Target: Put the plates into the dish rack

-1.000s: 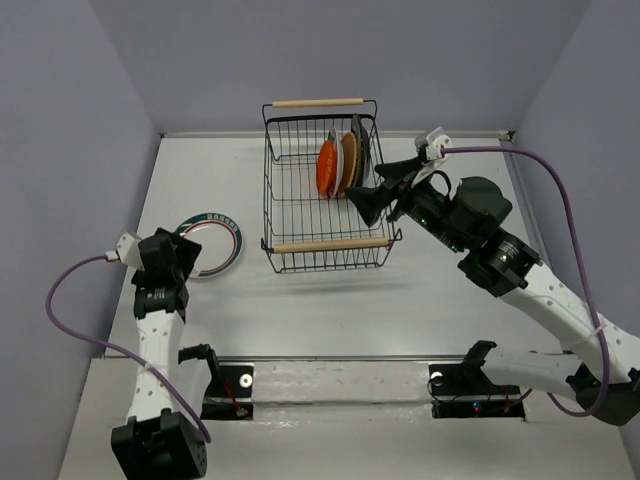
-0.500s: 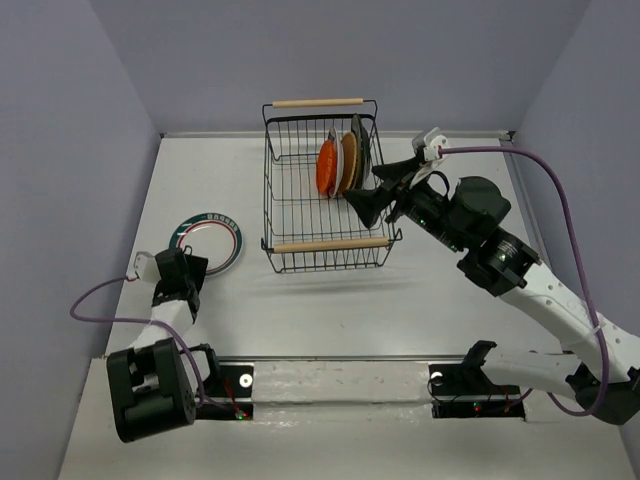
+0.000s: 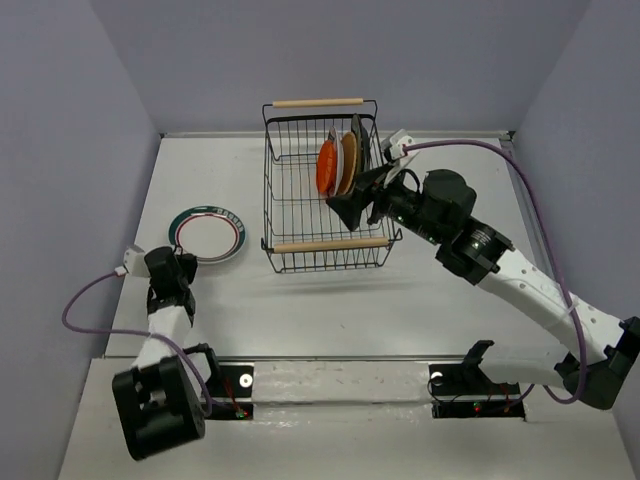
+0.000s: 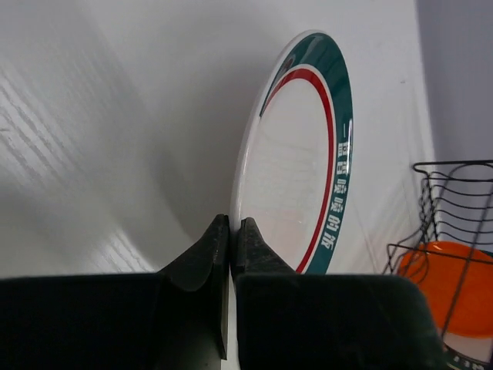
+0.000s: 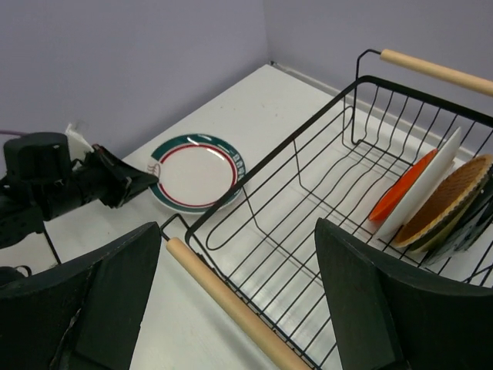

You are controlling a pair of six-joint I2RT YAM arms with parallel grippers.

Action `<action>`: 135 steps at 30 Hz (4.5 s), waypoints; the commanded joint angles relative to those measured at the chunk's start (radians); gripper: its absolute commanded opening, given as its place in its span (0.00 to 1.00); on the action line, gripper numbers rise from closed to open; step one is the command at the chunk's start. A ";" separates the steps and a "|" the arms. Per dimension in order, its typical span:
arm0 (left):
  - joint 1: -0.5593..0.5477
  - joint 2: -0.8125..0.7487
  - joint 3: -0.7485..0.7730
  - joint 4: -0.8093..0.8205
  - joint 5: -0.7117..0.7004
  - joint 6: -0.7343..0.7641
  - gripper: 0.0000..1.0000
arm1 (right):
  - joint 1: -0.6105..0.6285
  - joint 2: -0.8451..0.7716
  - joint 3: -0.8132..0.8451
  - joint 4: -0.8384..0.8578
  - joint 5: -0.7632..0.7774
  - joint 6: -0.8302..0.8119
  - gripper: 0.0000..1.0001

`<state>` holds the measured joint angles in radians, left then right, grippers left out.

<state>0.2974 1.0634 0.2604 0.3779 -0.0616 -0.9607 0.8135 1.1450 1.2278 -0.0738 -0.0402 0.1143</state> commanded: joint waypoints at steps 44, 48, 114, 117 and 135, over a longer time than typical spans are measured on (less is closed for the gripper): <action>-0.238 -0.585 0.333 -0.046 0.889 0.447 0.47 | -0.014 0.381 0.302 -0.044 -0.731 -0.124 0.07; -0.239 -0.592 0.333 -0.095 0.795 0.485 0.99 | -0.025 0.360 0.356 -0.017 -0.677 -0.081 0.07; -0.570 -0.649 0.458 -0.493 0.072 0.660 0.99 | -0.034 1.316 1.165 -0.176 1.036 -0.065 0.07; -0.570 -0.648 0.458 -0.491 0.072 0.660 0.99 | -0.025 1.316 1.171 -0.162 1.011 -0.083 0.07; -0.570 -0.632 0.456 -0.487 0.072 0.660 0.99 | 0.003 1.290 1.121 -0.159 0.904 -0.011 0.54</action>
<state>-0.2684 0.4217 0.6846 -0.1501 0.0208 -0.3153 0.8001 2.4878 2.3562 -0.2798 0.8860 0.0734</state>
